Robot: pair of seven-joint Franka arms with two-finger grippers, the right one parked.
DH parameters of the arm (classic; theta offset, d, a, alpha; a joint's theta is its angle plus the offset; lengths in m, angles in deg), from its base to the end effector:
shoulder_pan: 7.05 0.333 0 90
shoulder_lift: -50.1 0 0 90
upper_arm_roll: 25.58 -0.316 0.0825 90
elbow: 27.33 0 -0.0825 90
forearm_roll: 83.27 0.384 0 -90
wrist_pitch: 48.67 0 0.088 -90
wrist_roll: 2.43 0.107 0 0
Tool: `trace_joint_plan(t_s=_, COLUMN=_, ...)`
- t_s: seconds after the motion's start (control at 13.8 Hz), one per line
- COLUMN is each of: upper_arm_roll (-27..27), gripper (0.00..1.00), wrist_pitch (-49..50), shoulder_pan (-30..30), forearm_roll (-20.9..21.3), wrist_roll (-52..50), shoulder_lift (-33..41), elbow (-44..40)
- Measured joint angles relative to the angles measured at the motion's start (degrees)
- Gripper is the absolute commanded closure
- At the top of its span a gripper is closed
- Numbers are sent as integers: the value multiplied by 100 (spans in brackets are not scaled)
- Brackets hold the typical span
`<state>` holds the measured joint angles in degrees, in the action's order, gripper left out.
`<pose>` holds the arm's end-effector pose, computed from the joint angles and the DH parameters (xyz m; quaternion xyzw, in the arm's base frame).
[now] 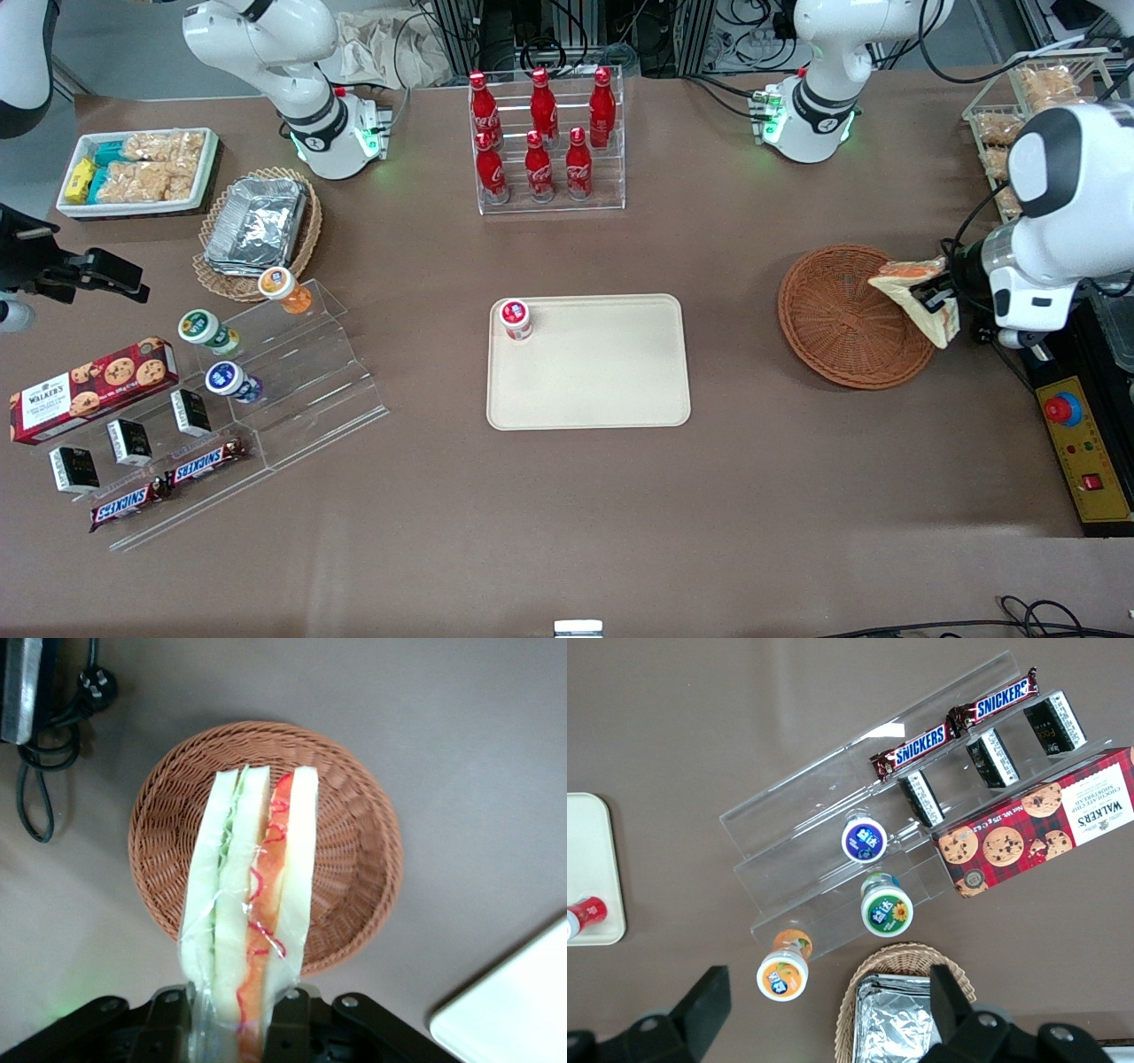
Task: Place sandwich from basket to tray
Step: 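Close the left gripper on the sandwich and lift it, then carry the held sandwich with the left gripper over the cream tray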
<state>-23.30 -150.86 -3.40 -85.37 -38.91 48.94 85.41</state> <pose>0.5378 0.0098 0.4445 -0.9390 -0.3279 0.1026 0.0138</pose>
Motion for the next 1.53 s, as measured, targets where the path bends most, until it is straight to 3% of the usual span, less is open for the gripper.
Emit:
trace_joint_plan(t_s=0.51, upper_arm_roll=1203, gripper=73, wrist_pitch=215, shoulder_pan=-78, forearm_roll=-1, wrist_roll=-401, shoulder_lift=-92, elbow=-487)
trace_joint_plan(t_s=1.02, upper_arm_roll=2406, gripper=71, wrist_pitch=-583, shoulder_pan=-117, forearm_roll=-1, wrist_roll=-685, shoulder_lift=-876, elbow=-490)
trace_joint_plan(t_s=1.38, upper_arm_roll=2661, gripper=71, wrist_pitch=-1305, shoulder_pan=-501, forearm_roll=57, wrist_roll=-666, shoulder_lift=-1577, elbow=-520)
trace_joint_plan(t_s=1.53, upper_arm_roll=2670, gripper=71, wrist_pitch=-1411, shoulder_pan=-703, forearm_roll=381, wrist_roll=-671, shoulder_lift=-1876, elbow=-612)
